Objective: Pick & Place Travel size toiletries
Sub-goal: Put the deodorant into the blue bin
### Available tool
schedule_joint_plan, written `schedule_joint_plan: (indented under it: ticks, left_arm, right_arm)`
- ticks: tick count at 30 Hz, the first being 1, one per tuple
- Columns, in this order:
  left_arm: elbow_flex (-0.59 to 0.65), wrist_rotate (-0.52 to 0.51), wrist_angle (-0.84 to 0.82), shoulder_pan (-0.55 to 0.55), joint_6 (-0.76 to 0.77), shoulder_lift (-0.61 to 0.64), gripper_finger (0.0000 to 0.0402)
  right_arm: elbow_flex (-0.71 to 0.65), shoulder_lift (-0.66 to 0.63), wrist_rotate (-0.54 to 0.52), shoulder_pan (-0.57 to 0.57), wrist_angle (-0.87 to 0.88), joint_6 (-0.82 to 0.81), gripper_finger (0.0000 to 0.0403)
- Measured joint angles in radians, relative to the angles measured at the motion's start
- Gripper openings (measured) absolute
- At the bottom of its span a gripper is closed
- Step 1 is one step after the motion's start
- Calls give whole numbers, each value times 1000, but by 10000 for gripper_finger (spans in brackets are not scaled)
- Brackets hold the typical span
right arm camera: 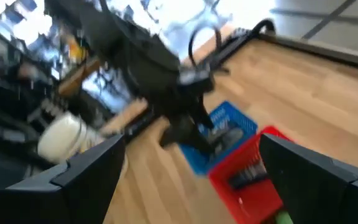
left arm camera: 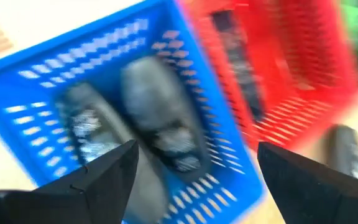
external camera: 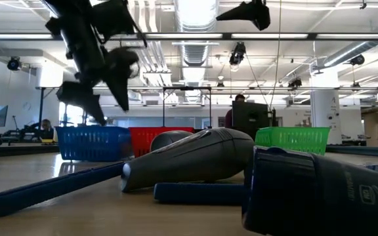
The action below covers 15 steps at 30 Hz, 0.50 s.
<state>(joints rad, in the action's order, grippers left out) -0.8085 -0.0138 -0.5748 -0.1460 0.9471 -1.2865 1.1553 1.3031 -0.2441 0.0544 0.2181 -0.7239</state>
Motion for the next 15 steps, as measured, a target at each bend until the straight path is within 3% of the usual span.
schedule_joint_plan:
  ticks: [4, 8, 15]
  left_arm:
    - [-49, 32, 5, 68, -105, 60, 323]
    - [-104, 42, -2, 170, -47, 72, 309]
    - [-193, -6, -1, 376, 17, -108, 302]
  right_arm:
    - [0, -8, 142, 0, 185, 45, 368]
    - [-9, 0, 169, 0, 408, -21, 368]
    - [-75, -3, 181, 22, 511, -63, 368]
